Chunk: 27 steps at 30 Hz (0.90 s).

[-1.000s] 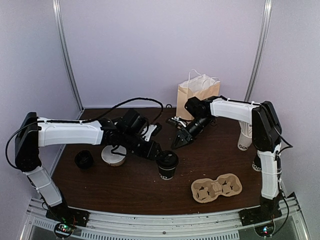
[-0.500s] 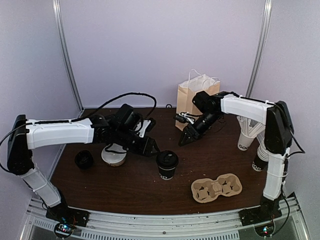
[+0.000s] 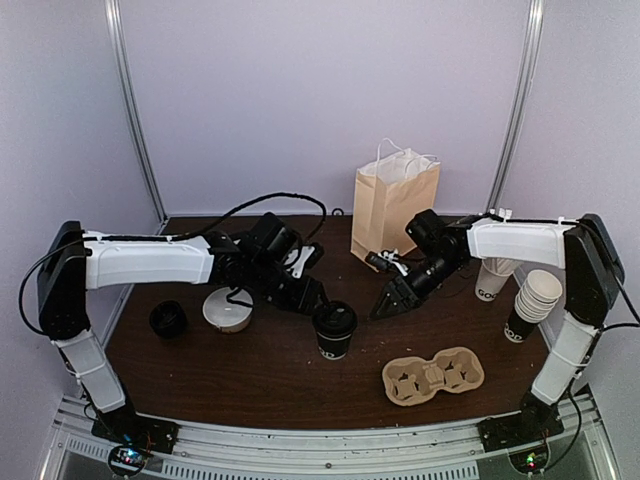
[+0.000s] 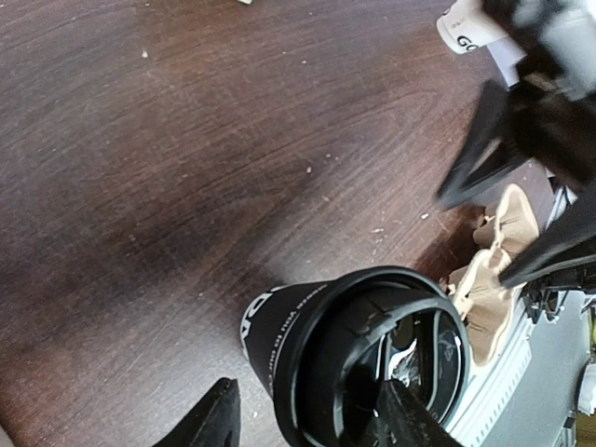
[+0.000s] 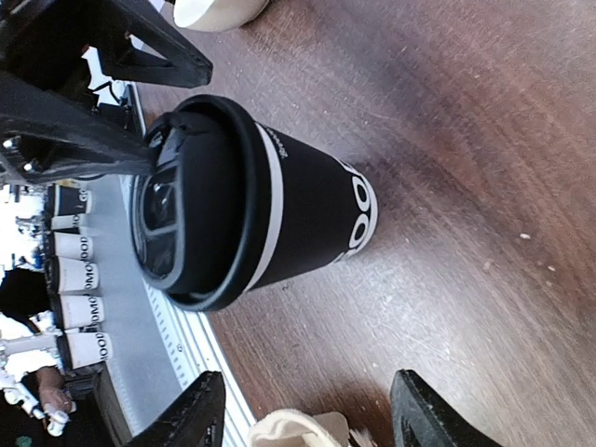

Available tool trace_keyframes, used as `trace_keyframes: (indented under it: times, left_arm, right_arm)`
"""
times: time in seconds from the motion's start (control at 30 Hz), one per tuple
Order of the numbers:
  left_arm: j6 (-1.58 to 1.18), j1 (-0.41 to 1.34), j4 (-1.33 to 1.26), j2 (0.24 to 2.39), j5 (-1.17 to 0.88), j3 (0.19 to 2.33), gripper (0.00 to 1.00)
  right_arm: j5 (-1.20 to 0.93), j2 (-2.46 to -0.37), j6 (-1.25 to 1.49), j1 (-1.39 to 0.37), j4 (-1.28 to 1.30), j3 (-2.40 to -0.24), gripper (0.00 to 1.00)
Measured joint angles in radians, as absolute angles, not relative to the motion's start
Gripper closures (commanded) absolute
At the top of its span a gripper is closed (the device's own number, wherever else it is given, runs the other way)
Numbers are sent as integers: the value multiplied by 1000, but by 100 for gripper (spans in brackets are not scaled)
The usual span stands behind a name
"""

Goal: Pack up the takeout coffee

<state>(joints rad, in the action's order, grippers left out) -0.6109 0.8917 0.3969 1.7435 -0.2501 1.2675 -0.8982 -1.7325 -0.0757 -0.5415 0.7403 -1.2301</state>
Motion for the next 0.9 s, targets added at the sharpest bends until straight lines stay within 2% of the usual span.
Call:
trace_keyframes:
  times: [0.37, 0.63, 0.9]
  left_arm:
    - [-616, 890, 363, 1747, -296, 1266, 52]
    - [-626, 889, 353, 1747, -305, 1256, 54]
    - [-624, 889, 341, 1747, -335, 1251, 48]
  right_arm:
    - [-1091, -1915, -31, -589, 721, -1298, 43]
    - [-1155, -1932, -30, -593, 724, -1303, 44]
    - [-1144, -1901, -61, -597, 748, -1297, 38]
